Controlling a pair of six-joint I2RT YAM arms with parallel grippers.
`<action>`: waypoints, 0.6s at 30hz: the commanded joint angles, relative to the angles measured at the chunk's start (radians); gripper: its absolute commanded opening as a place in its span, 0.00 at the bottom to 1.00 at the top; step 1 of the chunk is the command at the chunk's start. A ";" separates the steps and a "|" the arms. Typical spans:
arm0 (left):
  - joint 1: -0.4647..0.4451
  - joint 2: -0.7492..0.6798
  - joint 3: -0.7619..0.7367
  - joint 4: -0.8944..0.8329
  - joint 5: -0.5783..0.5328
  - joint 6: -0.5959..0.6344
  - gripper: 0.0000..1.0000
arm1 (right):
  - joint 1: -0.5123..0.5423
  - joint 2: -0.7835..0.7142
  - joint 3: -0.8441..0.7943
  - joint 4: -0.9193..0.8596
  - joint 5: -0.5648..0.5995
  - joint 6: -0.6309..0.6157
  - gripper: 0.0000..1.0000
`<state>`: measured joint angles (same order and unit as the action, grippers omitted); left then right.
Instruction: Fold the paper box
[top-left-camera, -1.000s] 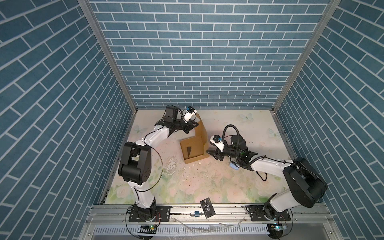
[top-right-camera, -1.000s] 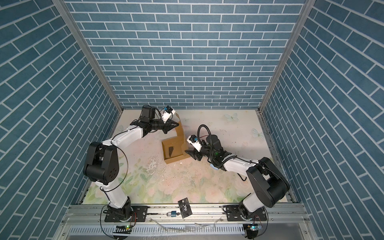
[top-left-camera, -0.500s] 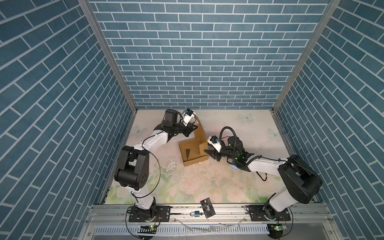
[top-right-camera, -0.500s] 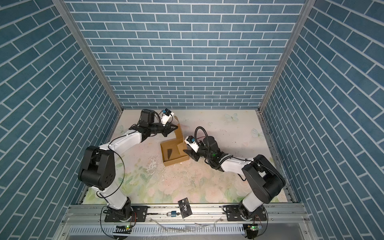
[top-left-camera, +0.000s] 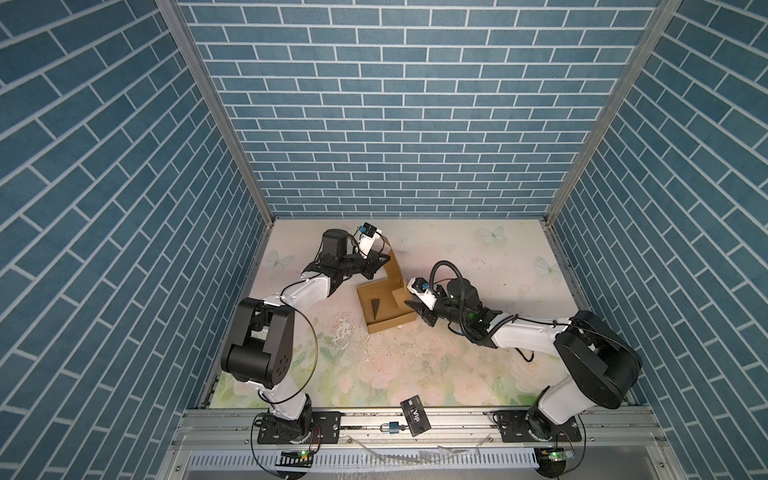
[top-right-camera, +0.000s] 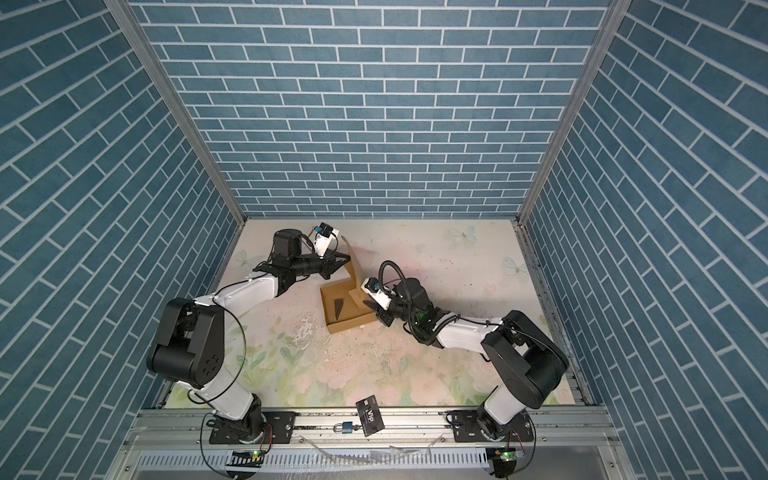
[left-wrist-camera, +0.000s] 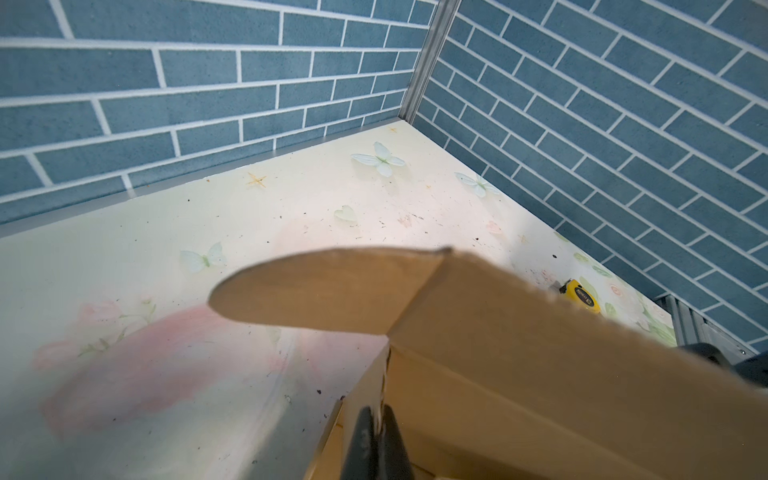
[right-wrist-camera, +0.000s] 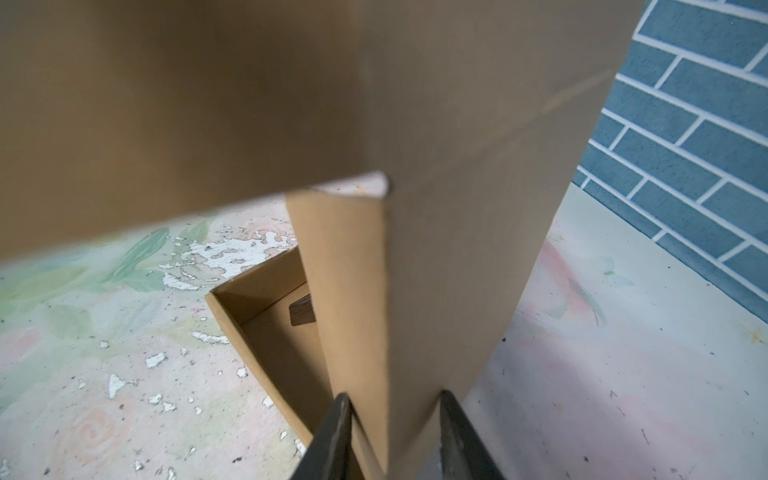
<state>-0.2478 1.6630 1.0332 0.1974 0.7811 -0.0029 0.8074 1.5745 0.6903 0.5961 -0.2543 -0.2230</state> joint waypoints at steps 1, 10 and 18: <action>0.011 0.006 -0.029 -0.064 0.057 -0.045 0.00 | 0.022 0.005 0.022 -0.023 0.102 -0.090 0.35; 0.040 -0.012 -0.111 0.004 0.050 -0.082 0.00 | 0.069 0.027 0.031 -0.053 0.161 -0.134 0.32; 0.067 -0.013 -0.153 0.060 0.029 -0.115 0.00 | 0.100 0.056 0.048 -0.052 0.197 -0.154 0.28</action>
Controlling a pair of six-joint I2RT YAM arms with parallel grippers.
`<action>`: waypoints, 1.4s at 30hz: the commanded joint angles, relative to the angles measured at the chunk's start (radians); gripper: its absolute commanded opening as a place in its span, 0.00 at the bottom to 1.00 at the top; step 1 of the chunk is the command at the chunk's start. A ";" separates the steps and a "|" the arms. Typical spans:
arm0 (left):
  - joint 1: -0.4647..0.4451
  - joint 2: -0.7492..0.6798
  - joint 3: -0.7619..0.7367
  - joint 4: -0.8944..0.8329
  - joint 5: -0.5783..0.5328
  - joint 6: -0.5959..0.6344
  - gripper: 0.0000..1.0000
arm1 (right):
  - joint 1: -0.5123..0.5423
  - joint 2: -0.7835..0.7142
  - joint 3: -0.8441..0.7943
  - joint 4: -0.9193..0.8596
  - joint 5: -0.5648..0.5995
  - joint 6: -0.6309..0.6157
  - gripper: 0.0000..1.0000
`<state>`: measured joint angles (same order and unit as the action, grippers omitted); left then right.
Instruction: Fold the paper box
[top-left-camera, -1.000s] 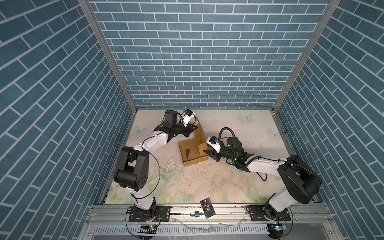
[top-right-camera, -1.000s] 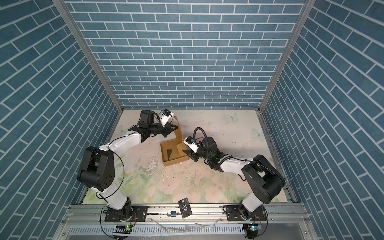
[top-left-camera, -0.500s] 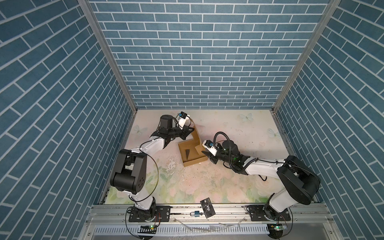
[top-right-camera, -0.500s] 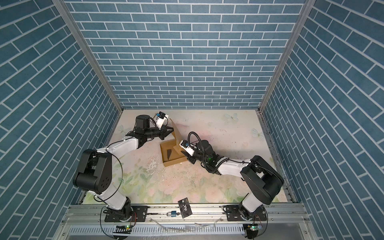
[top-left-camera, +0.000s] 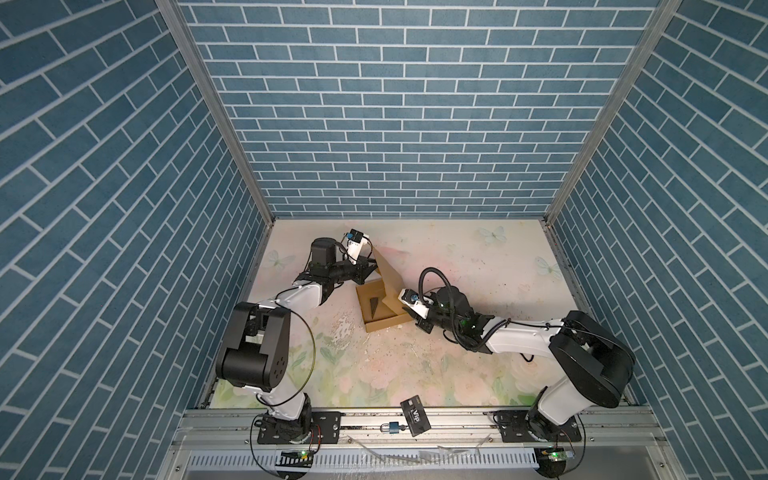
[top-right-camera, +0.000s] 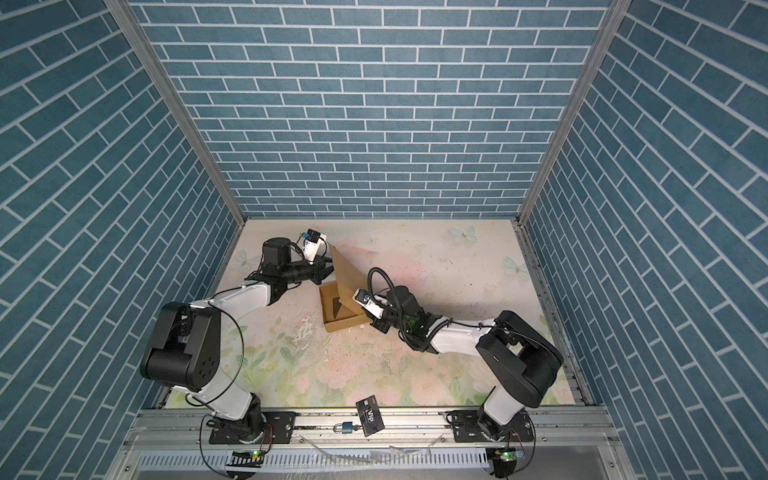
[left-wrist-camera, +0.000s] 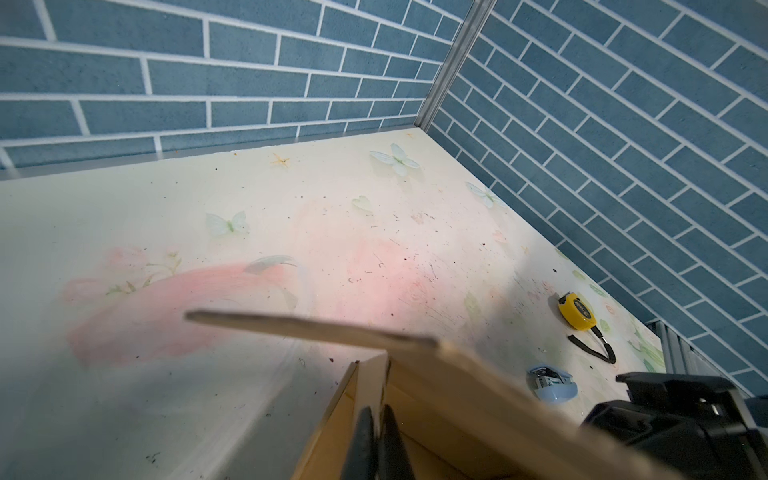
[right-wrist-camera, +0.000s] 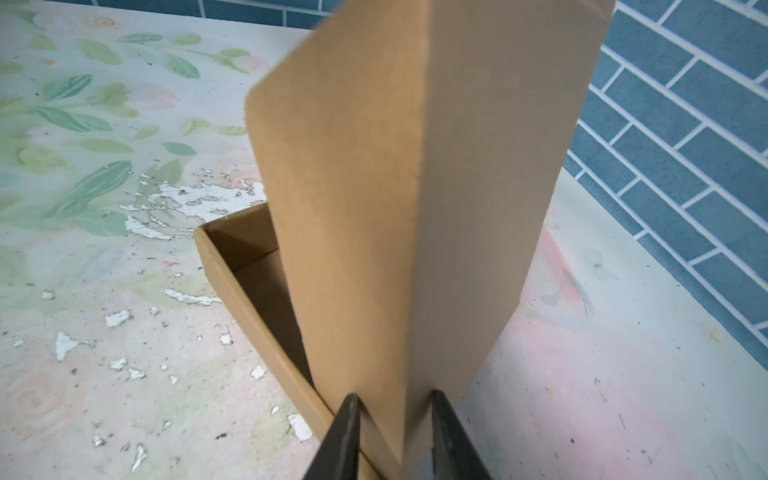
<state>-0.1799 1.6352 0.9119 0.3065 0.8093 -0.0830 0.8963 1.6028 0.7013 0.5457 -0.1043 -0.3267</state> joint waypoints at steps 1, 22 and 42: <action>-0.001 0.015 -0.034 -0.043 -0.002 -0.048 0.00 | 0.012 0.035 0.045 -0.006 0.051 -0.050 0.27; 0.048 0.042 -0.091 -0.028 -0.035 -0.109 0.01 | 0.043 0.143 0.135 -0.063 0.061 -0.091 0.23; 0.151 -0.162 -0.210 -0.116 -0.352 -0.179 0.40 | 0.024 0.266 0.176 -0.066 -0.022 -0.054 0.24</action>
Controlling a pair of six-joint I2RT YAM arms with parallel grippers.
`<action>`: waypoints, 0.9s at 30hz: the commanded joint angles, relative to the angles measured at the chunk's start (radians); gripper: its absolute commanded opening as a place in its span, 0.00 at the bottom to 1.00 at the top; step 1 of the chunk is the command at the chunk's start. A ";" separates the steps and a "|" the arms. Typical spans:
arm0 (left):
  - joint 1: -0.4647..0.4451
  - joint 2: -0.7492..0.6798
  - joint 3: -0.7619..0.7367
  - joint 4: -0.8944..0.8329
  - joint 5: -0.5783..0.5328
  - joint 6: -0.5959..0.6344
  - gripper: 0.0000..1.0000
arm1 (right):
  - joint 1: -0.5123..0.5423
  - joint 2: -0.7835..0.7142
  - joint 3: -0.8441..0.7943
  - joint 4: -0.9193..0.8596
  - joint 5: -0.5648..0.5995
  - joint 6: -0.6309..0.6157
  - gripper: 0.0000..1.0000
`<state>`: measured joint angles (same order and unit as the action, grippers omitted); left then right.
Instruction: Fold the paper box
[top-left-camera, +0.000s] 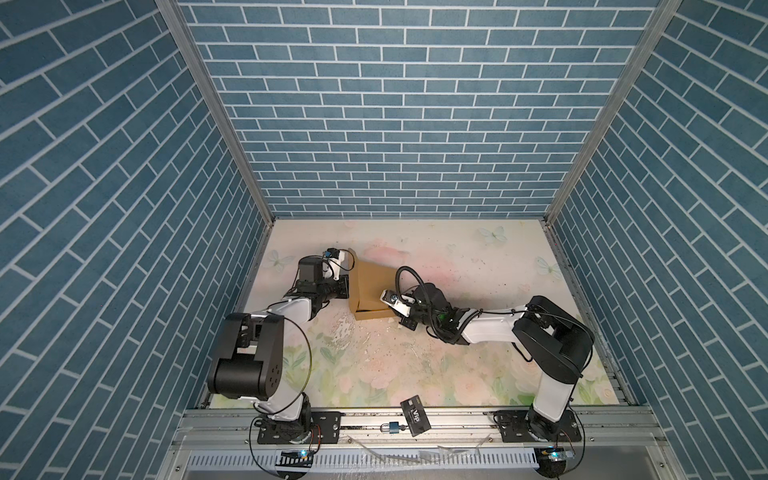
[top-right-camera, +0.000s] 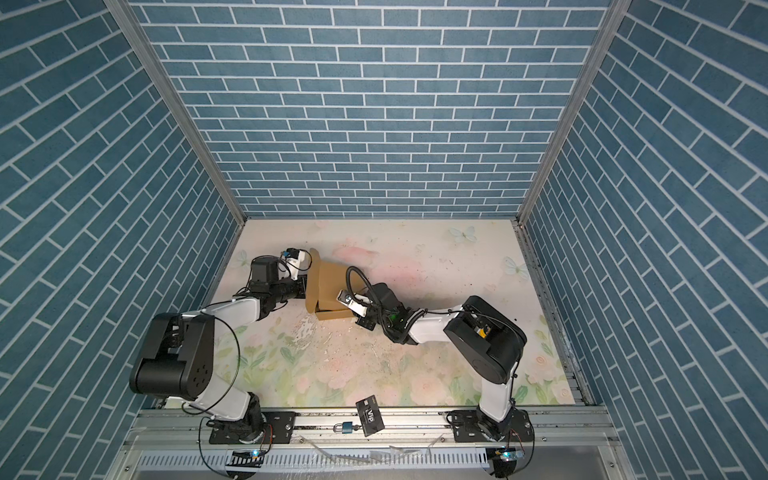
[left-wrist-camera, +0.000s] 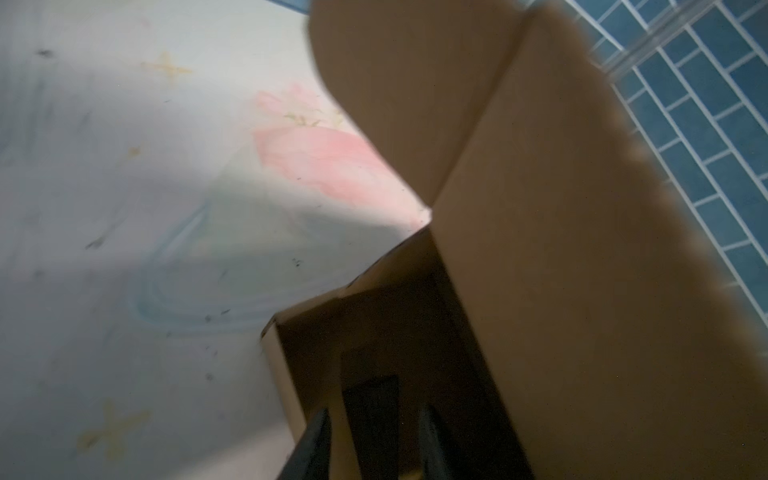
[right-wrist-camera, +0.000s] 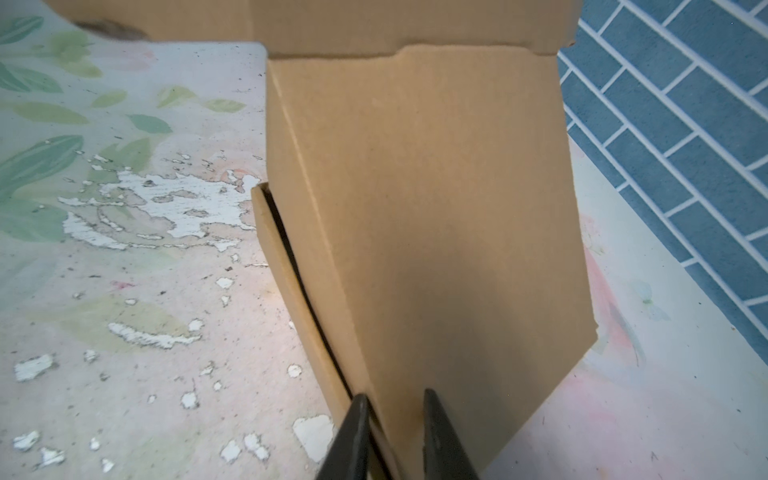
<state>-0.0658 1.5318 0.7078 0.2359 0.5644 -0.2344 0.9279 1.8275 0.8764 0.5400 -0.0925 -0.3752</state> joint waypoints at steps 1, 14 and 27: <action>0.062 -0.074 -0.006 -0.067 -0.107 -0.035 0.40 | -0.010 0.045 0.002 -0.056 -0.039 -0.005 0.24; 0.204 -0.282 0.044 -0.375 0.175 -0.093 0.43 | -0.020 0.042 0.012 -0.073 -0.047 -0.010 0.24; 0.122 -0.122 0.065 -0.317 0.176 -0.067 0.54 | -0.021 -0.005 -0.019 -0.059 -0.012 -0.008 0.24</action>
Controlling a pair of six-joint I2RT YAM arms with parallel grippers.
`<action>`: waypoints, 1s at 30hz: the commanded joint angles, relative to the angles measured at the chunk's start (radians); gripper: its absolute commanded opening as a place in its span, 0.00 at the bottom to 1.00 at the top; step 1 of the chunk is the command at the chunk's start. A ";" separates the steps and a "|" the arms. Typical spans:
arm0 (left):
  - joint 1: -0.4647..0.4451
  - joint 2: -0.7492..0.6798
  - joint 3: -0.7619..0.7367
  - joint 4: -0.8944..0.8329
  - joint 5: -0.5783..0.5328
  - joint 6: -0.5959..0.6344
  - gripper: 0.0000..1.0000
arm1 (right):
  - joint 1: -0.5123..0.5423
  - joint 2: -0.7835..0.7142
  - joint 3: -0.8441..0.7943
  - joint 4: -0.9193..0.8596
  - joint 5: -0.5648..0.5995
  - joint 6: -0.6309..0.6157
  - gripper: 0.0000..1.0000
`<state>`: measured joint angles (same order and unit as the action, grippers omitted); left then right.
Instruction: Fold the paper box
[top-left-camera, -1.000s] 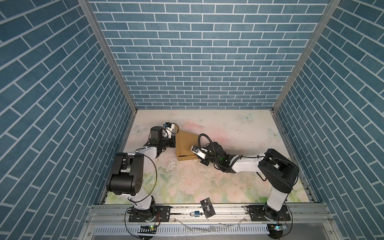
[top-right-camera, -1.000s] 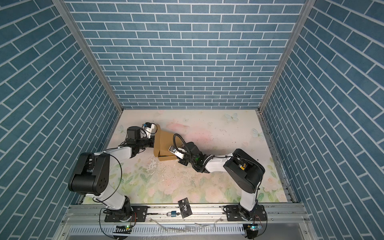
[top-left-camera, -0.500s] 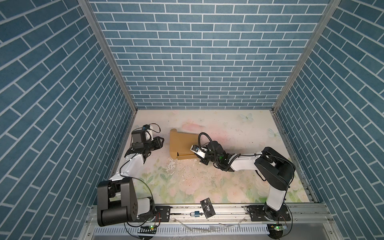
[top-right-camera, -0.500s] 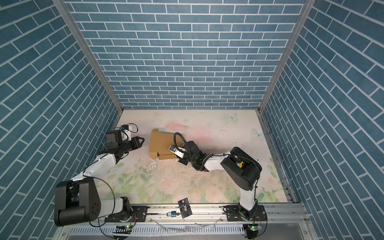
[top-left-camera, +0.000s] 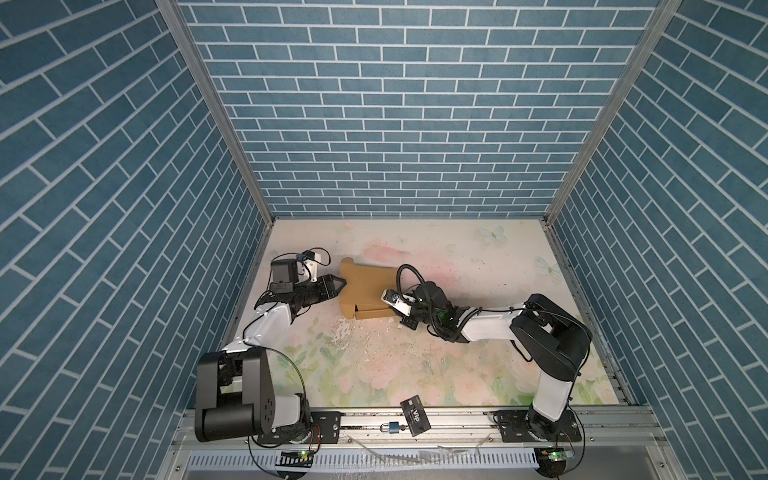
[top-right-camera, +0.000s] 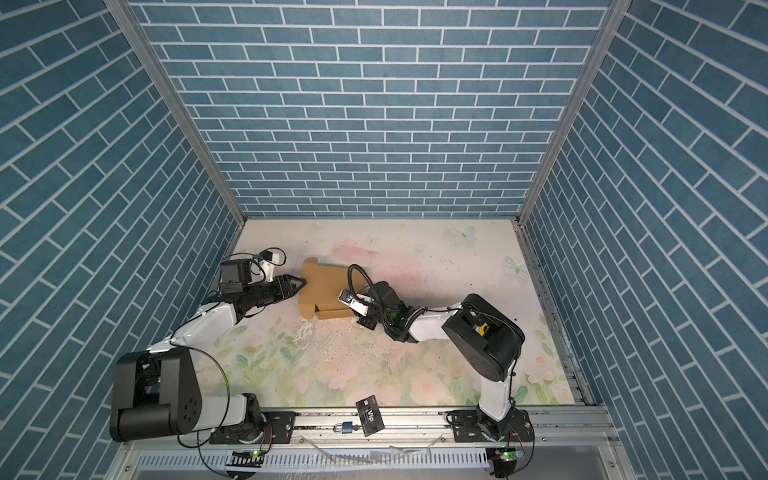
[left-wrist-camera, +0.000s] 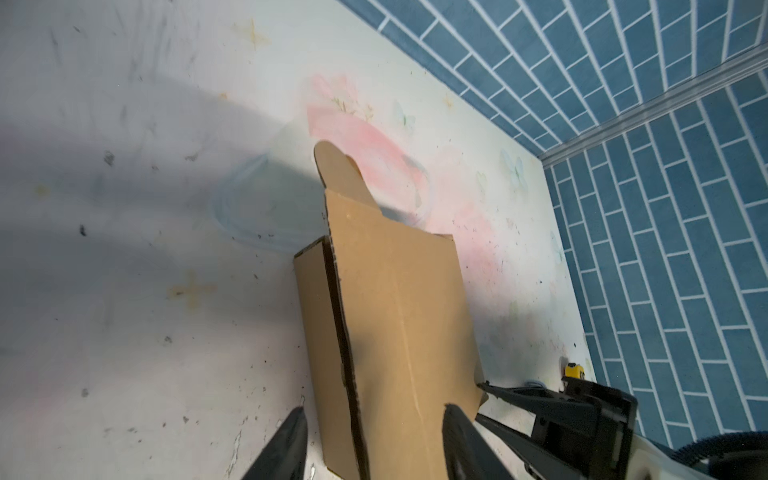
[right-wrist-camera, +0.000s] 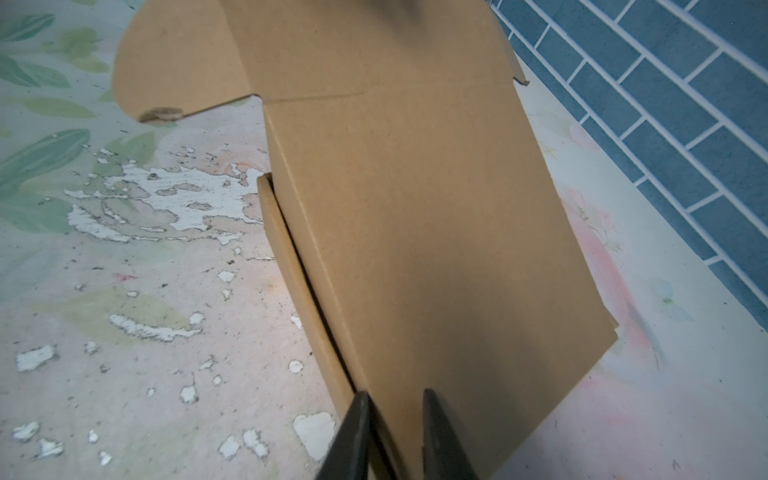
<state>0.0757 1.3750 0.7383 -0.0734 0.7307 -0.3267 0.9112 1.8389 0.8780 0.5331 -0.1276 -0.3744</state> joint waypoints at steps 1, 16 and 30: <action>-0.024 0.046 0.038 -0.008 0.000 0.020 0.53 | -0.005 -0.017 -0.018 -0.056 0.028 -0.007 0.24; -0.065 0.115 0.019 -0.050 -0.120 0.046 0.47 | -0.004 -0.196 -0.045 -0.114 -0.072 0.070 0.27; -0.067 0.147 0.031 -0.081 -0.187 0.025 0.47 | -0.002 0.100 0.326 -0.124 -0.183 0.292 0.24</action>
<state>0.0143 1.5055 0.7677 -0.1265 0.5682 -0.2996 0.9104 1.8816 1.1721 0.4271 -0.2642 -0.1608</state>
